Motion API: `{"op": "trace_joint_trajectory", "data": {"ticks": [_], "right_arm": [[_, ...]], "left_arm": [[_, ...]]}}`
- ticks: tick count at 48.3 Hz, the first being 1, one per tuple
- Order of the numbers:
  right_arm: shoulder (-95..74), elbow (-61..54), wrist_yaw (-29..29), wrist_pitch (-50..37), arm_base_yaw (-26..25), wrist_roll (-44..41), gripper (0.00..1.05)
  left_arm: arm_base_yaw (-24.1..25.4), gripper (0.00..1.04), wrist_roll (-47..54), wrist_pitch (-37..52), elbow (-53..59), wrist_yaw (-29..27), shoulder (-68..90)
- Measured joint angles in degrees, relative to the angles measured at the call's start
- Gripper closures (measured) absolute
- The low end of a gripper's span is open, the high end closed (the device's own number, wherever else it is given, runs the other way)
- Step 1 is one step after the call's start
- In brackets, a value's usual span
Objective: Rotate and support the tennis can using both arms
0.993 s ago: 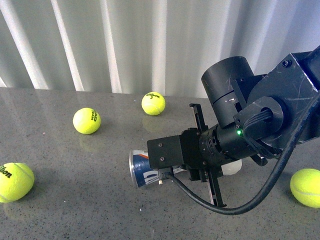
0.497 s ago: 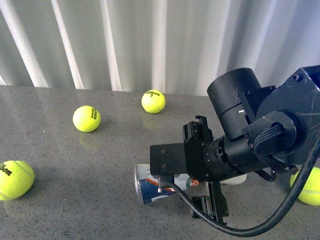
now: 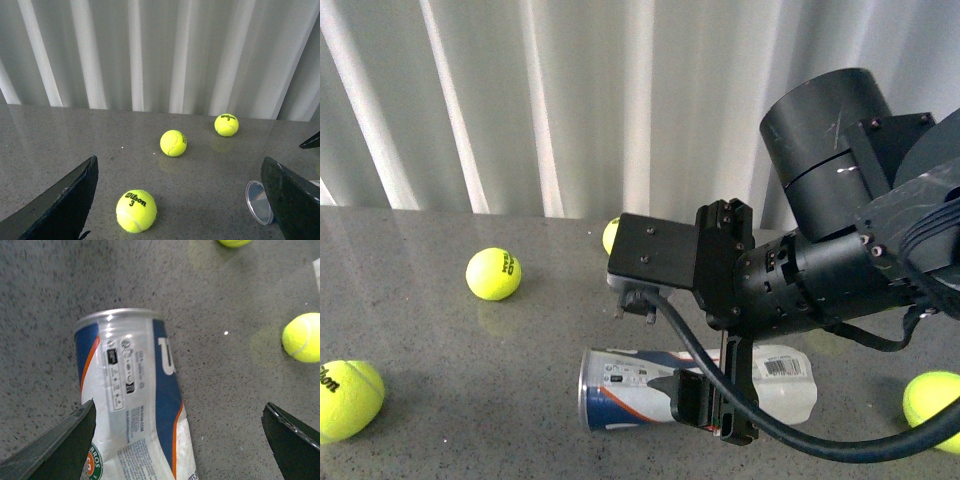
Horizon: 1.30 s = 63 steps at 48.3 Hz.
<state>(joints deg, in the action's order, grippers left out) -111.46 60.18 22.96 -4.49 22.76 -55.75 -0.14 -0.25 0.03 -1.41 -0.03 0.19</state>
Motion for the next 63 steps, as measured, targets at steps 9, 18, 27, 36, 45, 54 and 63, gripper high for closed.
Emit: {"op": "trace_joint_trajectory", "data": {"ticks": [9,18,27,36,45,54,63], "right_arm": [[11.54,-5.25,4.76,-3.93,-3.06,21.51,0.07],[28.3,-15.87,-13.11,-5.38,-8.72,54.18,0.07],[29.24,-20.57,-22.29,-14.29,-9.44,63.3,0.13],[33.9,-37.29,-33.57,-49.07,-11.56,56.89,0.49],[43.45,-46.73,-30.14,-49.22,-15.19,55.98,0.93],[50.75,-51.39,-28.39,-46.66,-17.22,55.78,1.01],[58.12,-56.15,-23.26,-44.92,-21.88,55.76,1.01]], "left_arm": [[0.0,0.07,0.0,0.0,0.0,0.02,0.0],[0.0,0.07,0.0,0.0,0.0,-0.02,0.0],[0.0,0.07,0.0,0.0,0.0,0.04,-0.02],[0.0,0.07,0.0,0.0,0.0,-0.13,-0.11],[0.0,0.07,0.0,0.0,0.0,-0.02,-0.11],[0.0,0.07,0.0,0.0,0.0,0.0,-0.11],[0.0,0.07,0.0,0.0,0.0,-0.02,-0.11]]}}
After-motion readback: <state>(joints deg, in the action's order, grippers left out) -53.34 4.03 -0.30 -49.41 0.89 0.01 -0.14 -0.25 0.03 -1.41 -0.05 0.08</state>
